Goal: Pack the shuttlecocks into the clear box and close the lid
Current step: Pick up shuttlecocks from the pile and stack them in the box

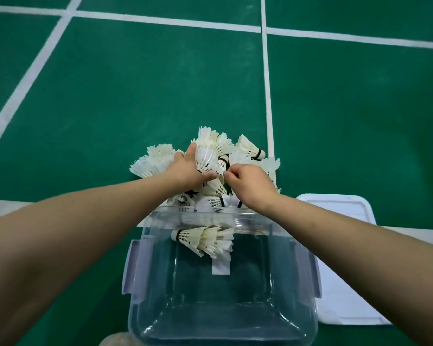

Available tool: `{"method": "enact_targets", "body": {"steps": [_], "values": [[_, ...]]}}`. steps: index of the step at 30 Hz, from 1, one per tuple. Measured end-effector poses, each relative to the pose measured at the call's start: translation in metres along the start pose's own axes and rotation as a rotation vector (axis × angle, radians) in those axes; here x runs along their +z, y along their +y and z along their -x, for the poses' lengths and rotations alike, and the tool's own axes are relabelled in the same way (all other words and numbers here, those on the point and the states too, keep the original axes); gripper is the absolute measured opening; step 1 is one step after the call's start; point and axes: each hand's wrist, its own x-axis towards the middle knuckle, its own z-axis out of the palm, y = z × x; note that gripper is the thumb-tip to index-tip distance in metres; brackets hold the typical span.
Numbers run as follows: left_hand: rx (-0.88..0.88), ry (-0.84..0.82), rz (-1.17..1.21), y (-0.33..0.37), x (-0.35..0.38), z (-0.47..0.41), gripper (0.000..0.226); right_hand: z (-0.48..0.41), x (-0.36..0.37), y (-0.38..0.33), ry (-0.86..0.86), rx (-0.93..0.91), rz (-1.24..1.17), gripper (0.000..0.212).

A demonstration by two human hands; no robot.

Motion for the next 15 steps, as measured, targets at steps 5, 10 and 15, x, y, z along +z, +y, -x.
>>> {"method": "enact_targets", "body": {"steps": [5, 10, 15], "values": [[0.063, 0.04, 0.049, -0.0088, 0.0047, -0.0044, 0.092, -0.0019, 0.0018, 0.0011, 0.006, 0.016, -0.034, 0.035], [0.09, 0.054, 0.117, -0.0074, 0.0044, -0.005, 0.086, -0.0005, 0.0012, 0.0014, 0.017, 0.016, -0.049, 0.036], [0.099, 0.068, 0.117, -0.0052, -0.0011, 0.0019, 0.08, 0.0054, -0.0059, 0.0028, 0.021, 0.02, -0.082, 0.034]]}}
